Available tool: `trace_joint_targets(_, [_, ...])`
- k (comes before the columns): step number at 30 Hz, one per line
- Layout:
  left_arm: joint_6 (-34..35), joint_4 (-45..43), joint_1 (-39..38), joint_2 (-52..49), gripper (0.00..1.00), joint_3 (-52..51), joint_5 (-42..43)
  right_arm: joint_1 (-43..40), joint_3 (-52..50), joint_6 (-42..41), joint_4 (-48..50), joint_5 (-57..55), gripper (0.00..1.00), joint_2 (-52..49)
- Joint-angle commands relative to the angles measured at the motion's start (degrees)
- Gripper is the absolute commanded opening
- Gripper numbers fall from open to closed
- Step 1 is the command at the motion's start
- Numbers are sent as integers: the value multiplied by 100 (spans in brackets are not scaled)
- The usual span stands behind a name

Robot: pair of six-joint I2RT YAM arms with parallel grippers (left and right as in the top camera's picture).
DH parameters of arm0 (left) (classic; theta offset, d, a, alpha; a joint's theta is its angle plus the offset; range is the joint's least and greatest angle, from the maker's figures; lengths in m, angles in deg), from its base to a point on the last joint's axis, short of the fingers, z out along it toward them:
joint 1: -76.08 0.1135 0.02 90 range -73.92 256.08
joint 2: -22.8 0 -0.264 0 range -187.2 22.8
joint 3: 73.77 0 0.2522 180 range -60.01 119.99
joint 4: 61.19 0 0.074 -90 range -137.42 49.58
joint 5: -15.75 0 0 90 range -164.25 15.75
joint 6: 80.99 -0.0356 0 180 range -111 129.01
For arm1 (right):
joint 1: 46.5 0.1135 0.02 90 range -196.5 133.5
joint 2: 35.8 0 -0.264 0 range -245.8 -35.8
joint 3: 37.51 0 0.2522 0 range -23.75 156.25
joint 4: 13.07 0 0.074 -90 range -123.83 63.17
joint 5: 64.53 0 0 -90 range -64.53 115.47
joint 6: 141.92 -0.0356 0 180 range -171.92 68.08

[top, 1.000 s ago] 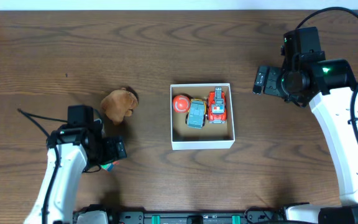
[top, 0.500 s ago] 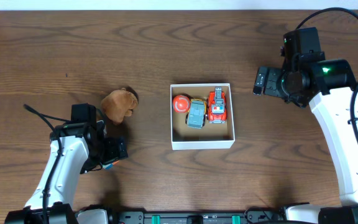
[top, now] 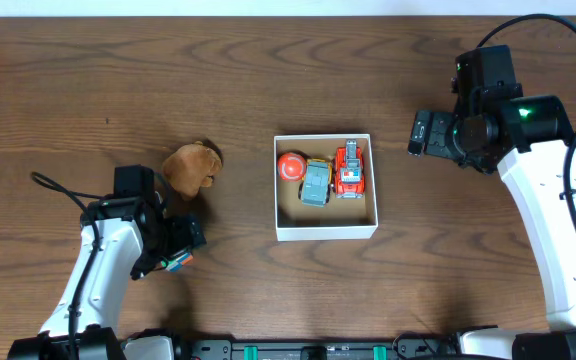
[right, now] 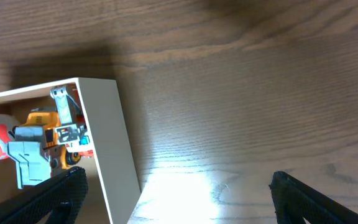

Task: Pack container
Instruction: 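Close the left gripper on the 2x2 Rubik's cube, then carry the cube right over the white box and lower it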

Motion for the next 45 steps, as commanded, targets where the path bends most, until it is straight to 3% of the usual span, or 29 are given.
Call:
trace_joint_targets(1, [173,-122,24,-37,98,-7,39,-37,-11,79,-22,22,97,-33])
trace_joint_targets(16, [380,-164,24,-37,100,-140,37,-37,-11,76,-24,22,97,-33])
trace_joint_targets(23, [476,-184,24,-37,60,-177,37,-37,-11,79,-52,22,97,-33])
trace_joint_targets(25, [476,-184,24,-37,53,-177,37,-37,-13,79,-68,20,97,-33])
trace_joint_targets(31, [476,-184,24,-37,45,-177,39,-37,-11,76,-72,20,97,-33])
trace_joint_targets(36, [476,-299,24,-37,45,-177,42,-37,-11,76,-70,22,96,-33])
trace_joint_targets(39, [546,-426,24,-35,30,-109,46,-37,-11,76,-66,20,96,-33])
trace_joint_targets(45, [601,-223,4,-11,19,627,44,-37,-11,76,-44,20,96,-33])
